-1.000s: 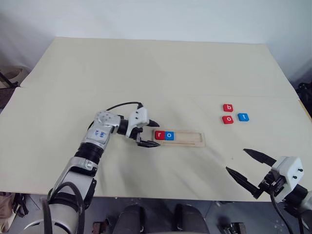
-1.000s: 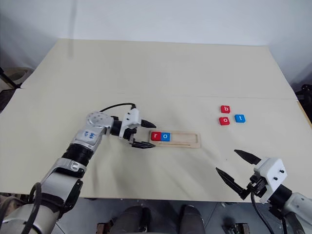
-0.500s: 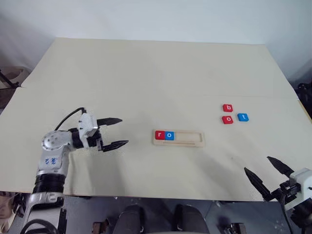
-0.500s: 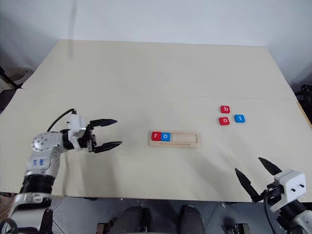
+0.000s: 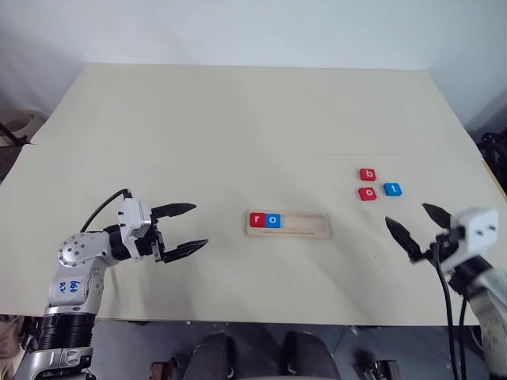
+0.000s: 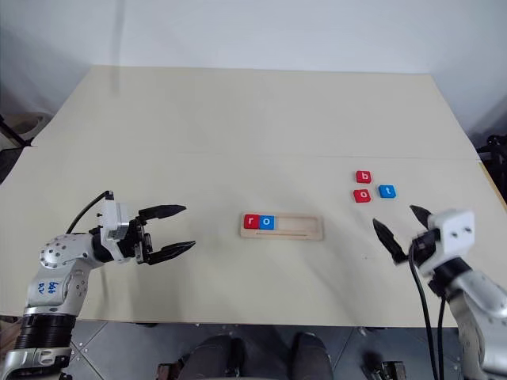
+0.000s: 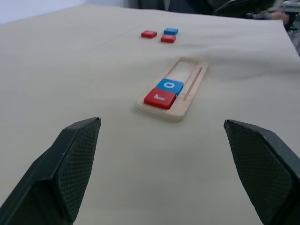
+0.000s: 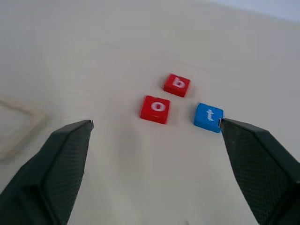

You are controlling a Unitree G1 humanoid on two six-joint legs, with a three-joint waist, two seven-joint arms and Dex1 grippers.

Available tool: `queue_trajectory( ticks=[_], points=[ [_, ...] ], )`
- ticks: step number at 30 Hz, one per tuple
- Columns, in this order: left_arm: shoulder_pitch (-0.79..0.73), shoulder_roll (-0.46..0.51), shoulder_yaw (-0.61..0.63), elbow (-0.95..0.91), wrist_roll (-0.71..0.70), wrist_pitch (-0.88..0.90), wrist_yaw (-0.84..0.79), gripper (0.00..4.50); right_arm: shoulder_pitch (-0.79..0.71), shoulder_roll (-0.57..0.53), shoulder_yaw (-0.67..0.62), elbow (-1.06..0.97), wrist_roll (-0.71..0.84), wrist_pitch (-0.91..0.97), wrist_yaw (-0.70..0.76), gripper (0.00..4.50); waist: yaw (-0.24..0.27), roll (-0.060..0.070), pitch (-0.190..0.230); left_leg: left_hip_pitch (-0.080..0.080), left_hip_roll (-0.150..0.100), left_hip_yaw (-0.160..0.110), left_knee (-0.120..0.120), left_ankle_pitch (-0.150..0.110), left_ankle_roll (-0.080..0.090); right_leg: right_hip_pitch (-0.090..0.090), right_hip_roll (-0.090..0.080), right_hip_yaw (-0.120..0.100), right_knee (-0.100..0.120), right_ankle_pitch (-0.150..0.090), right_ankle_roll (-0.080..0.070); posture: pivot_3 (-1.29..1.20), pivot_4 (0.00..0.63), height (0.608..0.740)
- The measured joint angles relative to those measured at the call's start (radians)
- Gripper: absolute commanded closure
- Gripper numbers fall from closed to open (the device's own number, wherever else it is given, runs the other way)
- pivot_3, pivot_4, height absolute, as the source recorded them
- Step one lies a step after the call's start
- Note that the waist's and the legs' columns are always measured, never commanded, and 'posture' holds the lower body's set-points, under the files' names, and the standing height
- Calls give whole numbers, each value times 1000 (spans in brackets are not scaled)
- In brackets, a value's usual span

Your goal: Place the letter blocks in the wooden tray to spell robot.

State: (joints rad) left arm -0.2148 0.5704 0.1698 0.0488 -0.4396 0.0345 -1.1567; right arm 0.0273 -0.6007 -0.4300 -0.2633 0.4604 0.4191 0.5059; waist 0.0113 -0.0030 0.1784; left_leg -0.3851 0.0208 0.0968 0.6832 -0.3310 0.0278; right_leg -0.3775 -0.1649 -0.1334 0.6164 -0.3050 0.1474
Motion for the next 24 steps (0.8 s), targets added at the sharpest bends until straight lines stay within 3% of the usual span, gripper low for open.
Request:
queue_trajectory(
  ticks=[5,10,24],
  points=[
    [-8,-24,-36,-10,0,-1,26,31,-260,-27,120,123,-65,228,-120,0,-3,0,0,-1,-3,0,0,0,0,-1,0,0,0,0,0,0,150,740],
    [-14,-28,-52,-14,0,-1,49,31,-379,-19,159,190,-90,359,-186,0,-6,0,0,-2,-5,0,0,0,0,-2,0,-1,0,0,0,0,150,740],
    [-18,-47,-53,-35,0,-22,87,31,-432,-14,161,184,-98,478,-224,0,-14,0,0,-2,-4,0,0,0,0,-2,0,-1,0,0,0,0,150,740]
  ],
)
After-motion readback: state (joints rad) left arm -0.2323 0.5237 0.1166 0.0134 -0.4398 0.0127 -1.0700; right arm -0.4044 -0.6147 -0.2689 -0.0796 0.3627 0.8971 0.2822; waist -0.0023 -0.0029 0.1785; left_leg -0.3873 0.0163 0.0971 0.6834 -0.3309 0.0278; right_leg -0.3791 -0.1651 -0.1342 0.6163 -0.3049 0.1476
